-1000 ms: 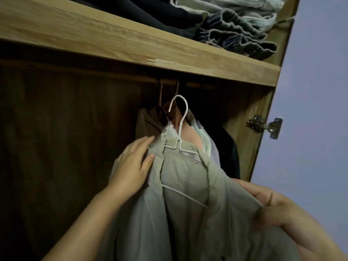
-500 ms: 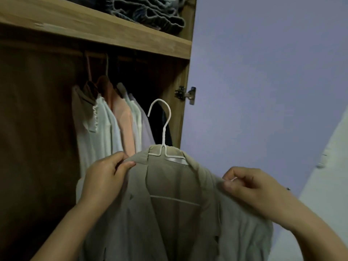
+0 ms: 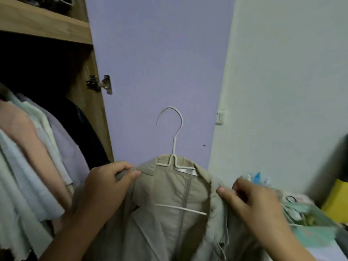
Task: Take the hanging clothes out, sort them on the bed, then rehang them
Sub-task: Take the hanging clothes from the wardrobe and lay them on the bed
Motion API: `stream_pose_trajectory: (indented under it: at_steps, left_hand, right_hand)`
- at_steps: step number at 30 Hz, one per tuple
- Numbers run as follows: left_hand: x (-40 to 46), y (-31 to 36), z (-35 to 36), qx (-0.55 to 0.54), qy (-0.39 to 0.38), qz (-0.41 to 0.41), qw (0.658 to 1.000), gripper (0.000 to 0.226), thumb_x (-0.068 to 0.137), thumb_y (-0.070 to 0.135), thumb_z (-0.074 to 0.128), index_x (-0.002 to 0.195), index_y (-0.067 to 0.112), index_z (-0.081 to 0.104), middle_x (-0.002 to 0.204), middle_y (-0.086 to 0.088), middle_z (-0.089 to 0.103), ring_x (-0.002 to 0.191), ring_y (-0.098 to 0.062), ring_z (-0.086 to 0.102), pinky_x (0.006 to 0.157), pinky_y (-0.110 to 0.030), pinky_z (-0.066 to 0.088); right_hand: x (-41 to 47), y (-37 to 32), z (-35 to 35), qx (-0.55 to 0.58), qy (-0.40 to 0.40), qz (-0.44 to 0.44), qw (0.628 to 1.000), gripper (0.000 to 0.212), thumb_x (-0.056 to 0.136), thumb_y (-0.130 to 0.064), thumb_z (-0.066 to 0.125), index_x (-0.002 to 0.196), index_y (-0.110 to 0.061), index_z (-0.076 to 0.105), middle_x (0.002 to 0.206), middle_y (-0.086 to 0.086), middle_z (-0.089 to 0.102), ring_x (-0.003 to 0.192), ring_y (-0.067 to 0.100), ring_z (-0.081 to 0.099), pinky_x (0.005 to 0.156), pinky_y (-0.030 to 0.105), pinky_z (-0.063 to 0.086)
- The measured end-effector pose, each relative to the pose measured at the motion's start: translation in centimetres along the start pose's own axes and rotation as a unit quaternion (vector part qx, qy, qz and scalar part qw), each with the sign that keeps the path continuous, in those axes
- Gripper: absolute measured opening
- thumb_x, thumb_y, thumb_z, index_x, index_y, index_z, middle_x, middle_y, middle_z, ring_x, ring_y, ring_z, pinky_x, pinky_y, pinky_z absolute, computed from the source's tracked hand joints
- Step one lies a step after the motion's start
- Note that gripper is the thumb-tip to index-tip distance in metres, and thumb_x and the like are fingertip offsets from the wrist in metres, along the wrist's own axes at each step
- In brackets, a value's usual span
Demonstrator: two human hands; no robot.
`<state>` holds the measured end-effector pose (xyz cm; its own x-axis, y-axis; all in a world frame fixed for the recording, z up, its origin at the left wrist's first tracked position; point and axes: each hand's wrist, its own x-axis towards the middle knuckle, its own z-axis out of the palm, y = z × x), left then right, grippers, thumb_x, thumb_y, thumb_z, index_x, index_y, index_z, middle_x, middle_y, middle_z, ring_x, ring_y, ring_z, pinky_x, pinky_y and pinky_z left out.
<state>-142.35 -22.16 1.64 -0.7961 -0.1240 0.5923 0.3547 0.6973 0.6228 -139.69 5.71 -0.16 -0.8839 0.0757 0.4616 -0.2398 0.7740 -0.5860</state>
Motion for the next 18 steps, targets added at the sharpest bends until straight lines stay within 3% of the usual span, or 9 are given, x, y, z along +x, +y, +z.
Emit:
stream_pose_trajectory:
  at_steps: [3, 5, 7, 9, 10, 12, 14, 17, 18]
  left_hand:
    - [-0.1, 1.8, 2.7, -0.027, -0.048, 0.024, 0.998, 0.018, 0.064, 0.047, 0.059, 0.081, 0.042, 0.055, 0.068, 0.042, 0.055, 0.067, 0.022, 0.052, 0.061, -0.003, 0.036]
    - [-0.2, 3.3, 5.0, -0.047, -0.084, 0.032, 0.995, 0.01, 0.063, 0.039, 0.063, 0.066, 0.03, 0.062, 0.07, 0.037, 0.057, 0.07, 0.014, 0.056, 0.061, -0.002, 0.035]
    - [-0.4, 5.1, 7.3, -0.073, -0.125, 0.048, 0.988, 0.015, 0.067, 0.034, 0.074, 0.058, 0.027, 0.064, 0.074, 0.033, 0.059, 0.072, 0.009, 0.057, 0.061, -0.002, 0.035]
    - [-0.9, 7.2, 9.5, -0.09, -0.165, 0.068, 0.98, 0.03, 0.072, 0.024, 0.078, 0.052, 0.037, 0.06, 0.068, 0.036, 0.059, 0.068, 0.015, 0.056, 0.063, -0.002, 0.035]
    - [-1.3, 8.2, 10.6, -0.096, -0.182, 0.075, 0.976, 0.028, 0.07, 0.03, 0.078, 0.053, 0.044, 0.061, 0.067, 0.039, 0.058, 0.068, 0.012, 0.057, 0.065, -0.003, 0.037]
    - [-2.2, 10.6, 12.7, -0.115, -0.22, 0.077, 0.966, 0.011, 0.06, 0.057, 0.068, 0.061, 0.058, 0.057, 0.071, 0.039, 0.059, 0.073, -0.001, 0.062, 0.077, -0.024, 0.05]
    - [-3.3, 13.2, 15.0, -0.133, -0.253, 0.098, 0.953, 0.009, 0.058, 0.058, 0.064, 0.066, 0.054, 0.06, 0.075, 0.033, 0.062, 0.078, -0.013, 0.065, 0.077, -0.037, 0.052]
    - [-5.3, 17.4, 18.6, -0.158, -0.31, 0.124, 0.929, 0.021, 0.068, 0.031, 0.08, 0.056, 0.036, 0.063, 0.066, 0.02, 0.066, 0.077, -0.014, 0.064, 0.069, -0.028, 0.047]
    - [-6.1, 19.0, 19.5, -0.166, -0.328, 0.127, 0.921, 0.021, 0.066, 0.034, 0.08, 0.055, 0.038, 0.062, 0.065, 0.017, 0.067, 0.078, -0.015, 0.065, 0.07, -0.029, 0.048]
  right_hand:
    - [-2.5, 1.8, -2.2, -0.038, 0.032, 0.042, 0.998, 0.05, 0.073, -0.051, 0.068, 0.05, -0.019, 0.038, 0.039, -0.002, 0.039, 0.046, 0.009, 0.038, 0.049, 0.02, 0.03]
    - [-4.3, 3.1, -4.1, -0.059, 0.06, 0.067, 0.994, 0.051, 0.073, -0.055, 0.067, 0.049, -0.02, 0.038, 0.041, -0.001, 0.039, 0.046, 0.01, 0.038, 0.048, 0.021, 0.031]
    - [-6.1, 4.0, -6.4, -0.08, 0.085, 0.101, 0.988, 0.048, 0.075, -0.048, 0.069, 0.05, -0.019, 0.039, 0.041, -0.003, 0.036, 0.048, 0.012, 0.04, 0.049, 0.025, 0.03]
    - [-8.0, 4.9, -8.6, -0.094, 0.105, 0.136, 0.981, 0.044, 0.077, -0.045, 0.066, 0.053, -0.018, 0.042, 0.044, -0.004, 0.038, 0.05, 0.013, 0.042, 0.049, 0.028, 0.03]
    - [-9.1, 5.2, -9.7, -0.102, 0.115, 0.153, 0.976, 0.043, 0.078, -0.046, 0.065, 0.054, -0.018, 0.043, 0.045, -0.004, 0.04, 0.05, 0.011, 0.043, 0.05, 0.028, 0.03]
    - [-11.1, 6.0, -12.0, -0.122, 0.132, 0.186, 0.966, 0.042, 0.079, -0.047, 0.063, 0.057, -0.017, 0.045, 0.047, -0.002, 0.044, 0.052, 0.011, 0.046, 0.052, 0.031, 0.034]
    - [-13.3, 7.0, -14.2, -0.14, 0.151, 0.223, 0.953, 0.041, 0.08, -0.048, 0.063, 0.058, -0.017, 0.045, 0.049, 0.0, 0.046, 0.054, 0.013, 0.049, 0.053, 0.033, 0.035]
    - [-16.9, 8.4, -17.6, -0.173, 0.183, 0.272, 0.929, 0.042, 0.081, -0.049, 0.062, 0.057, -0.021, 0.041, 0.049, -0.001, 0.044, 0.057, 0.016, 0.05, 0.054, 0.034, 0.035]
    - [-18.2, 8.9, -18.7, -0.181, 0.197, 0.284, 0.921, 0.043, 0.081, -0.048, 0.062, 0.056, -0.021, 0.04, 0.049, -0.001, 0.044, 0.058, 0.018, 0.05, 0.054, 0.034, 0.035]
